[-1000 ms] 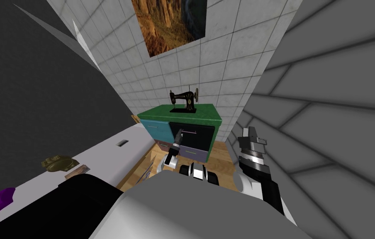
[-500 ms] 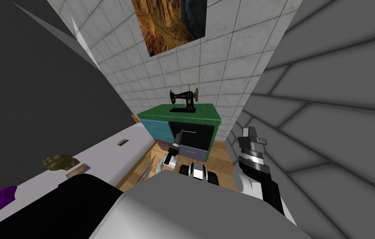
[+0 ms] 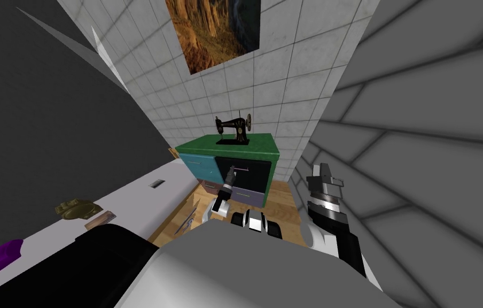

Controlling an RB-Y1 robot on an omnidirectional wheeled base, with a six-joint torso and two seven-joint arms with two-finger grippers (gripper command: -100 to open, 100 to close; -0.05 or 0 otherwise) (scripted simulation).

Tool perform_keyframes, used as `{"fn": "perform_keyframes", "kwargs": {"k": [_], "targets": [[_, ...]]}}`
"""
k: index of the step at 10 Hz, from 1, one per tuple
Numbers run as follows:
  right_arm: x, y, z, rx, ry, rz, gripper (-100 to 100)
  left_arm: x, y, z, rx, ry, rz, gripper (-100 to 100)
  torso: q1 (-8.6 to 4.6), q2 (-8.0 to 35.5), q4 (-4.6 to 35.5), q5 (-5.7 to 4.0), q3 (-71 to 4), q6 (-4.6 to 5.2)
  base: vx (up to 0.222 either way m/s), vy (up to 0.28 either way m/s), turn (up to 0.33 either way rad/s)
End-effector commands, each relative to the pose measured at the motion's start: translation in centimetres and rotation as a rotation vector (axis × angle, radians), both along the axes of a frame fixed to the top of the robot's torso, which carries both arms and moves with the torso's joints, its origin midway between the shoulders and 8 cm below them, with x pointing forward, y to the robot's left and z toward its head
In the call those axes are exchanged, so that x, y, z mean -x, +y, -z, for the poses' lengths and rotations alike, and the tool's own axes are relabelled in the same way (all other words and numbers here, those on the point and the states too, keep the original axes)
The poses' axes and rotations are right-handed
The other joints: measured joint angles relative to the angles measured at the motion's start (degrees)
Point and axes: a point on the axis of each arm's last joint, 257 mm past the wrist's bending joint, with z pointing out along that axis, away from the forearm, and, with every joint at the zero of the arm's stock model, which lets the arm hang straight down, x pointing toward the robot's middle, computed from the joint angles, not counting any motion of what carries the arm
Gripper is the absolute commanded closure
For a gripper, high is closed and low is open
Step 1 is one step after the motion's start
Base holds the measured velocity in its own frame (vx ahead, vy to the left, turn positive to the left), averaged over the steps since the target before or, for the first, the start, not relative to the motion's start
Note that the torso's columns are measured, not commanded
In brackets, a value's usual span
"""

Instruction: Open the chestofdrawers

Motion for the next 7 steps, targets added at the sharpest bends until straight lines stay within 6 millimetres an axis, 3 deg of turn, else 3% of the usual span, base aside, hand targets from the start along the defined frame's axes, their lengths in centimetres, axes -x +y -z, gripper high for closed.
{"fn": "perform_keyframes", "kwargs": {"k": [1,2,3,4,7], "targets": [[0.0,0.0,0.0,0.0,0.0,0.0,0,0.0,0.0,-0.4,-0.001,0.0,-0.001,-100,-0.07,-0.1,0.0,-0.03,0.0,0.0,0.042,-0.002,-0.001],[0.0,0.0,0.0,0.0,0.0,0.0,0,0.0,0.0,0.3,0.001,0.002,0.001,100,-0.1,0.2,0.0,-0.03,0.1,0.0,-0.049,0.007,0.022],[0.0,0.0,0.0,0.0,0.0,0.0,0,0.0,0.0,0.1,0.0,0.004,0.0,100,-0.1,0.5,0.1,-0.03,0.3,0.0,-0.033,0.004,0.008],[0.0,0.0,0.0,0.0,0.0,0.0,0,0.1,0.4,0.1,-0.026,0.002,0.008,-100,-0.12,0.3,0.1,-0.04,0.2,0.03,-0.009,0.007,0.004],[0.0,0.0,0.0,0.0,0.0,0.0,0,0.2,0.6,-0.7,-0.027,0.002,0.002,-100,-0.07,0.1,0.0,0.0,0.1,0.01,-0.005,0.063,0.007]]}}
